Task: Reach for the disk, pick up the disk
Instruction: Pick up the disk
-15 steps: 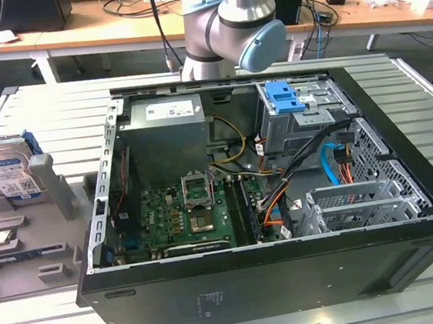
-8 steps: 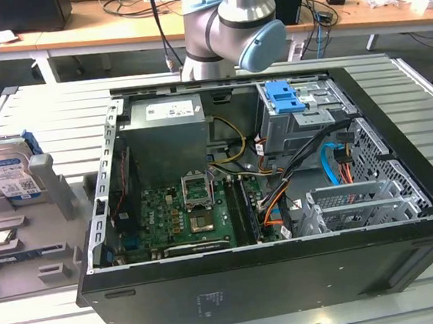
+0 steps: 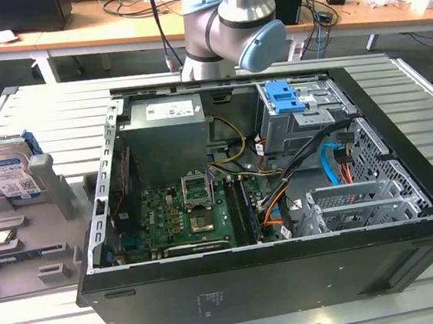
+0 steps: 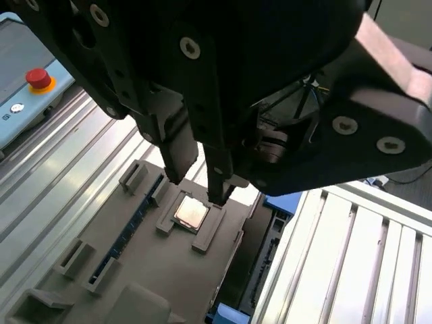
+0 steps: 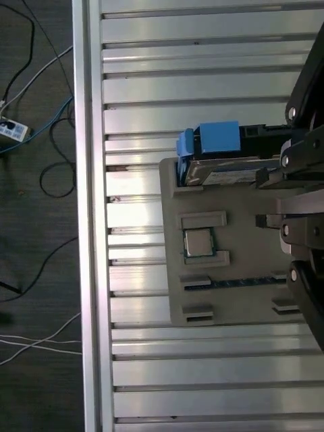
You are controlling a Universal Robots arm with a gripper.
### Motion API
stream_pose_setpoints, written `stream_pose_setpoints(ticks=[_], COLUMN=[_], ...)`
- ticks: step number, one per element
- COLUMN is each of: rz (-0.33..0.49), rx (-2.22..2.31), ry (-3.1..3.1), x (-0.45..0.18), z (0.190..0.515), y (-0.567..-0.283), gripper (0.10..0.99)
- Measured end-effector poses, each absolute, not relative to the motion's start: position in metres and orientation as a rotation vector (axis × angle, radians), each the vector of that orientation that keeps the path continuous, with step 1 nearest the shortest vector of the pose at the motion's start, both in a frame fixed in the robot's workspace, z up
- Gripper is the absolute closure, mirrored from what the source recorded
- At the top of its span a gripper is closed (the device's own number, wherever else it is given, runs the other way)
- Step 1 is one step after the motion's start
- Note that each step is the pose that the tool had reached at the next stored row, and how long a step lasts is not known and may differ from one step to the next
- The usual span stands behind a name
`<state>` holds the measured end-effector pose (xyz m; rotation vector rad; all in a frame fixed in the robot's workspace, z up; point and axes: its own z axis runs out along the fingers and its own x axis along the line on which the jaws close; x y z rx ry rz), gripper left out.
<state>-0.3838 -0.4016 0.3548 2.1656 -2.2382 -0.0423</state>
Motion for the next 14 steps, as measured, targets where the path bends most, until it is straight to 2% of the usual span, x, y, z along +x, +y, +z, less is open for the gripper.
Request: stream_pose_setpoints(ticks=[2,3,4,10,14], rz=[-0.042,-0.042,-0.042,-0.042,-0.042], rx=[2.167,2.168,2.168,2.169,2.169], ry=[-2.237,-2.236,-2.236,-2.235,-2.235], x=[-0.384,-0.384,-0.384,-0.384,-0.384], z=[0.355,0.355,0.355,0.355,0.355], y=[-0.402,-0.402,-0.402,-0.401,-0.39], gripper=[0.667,0.549,0.482,0.482,0.482])
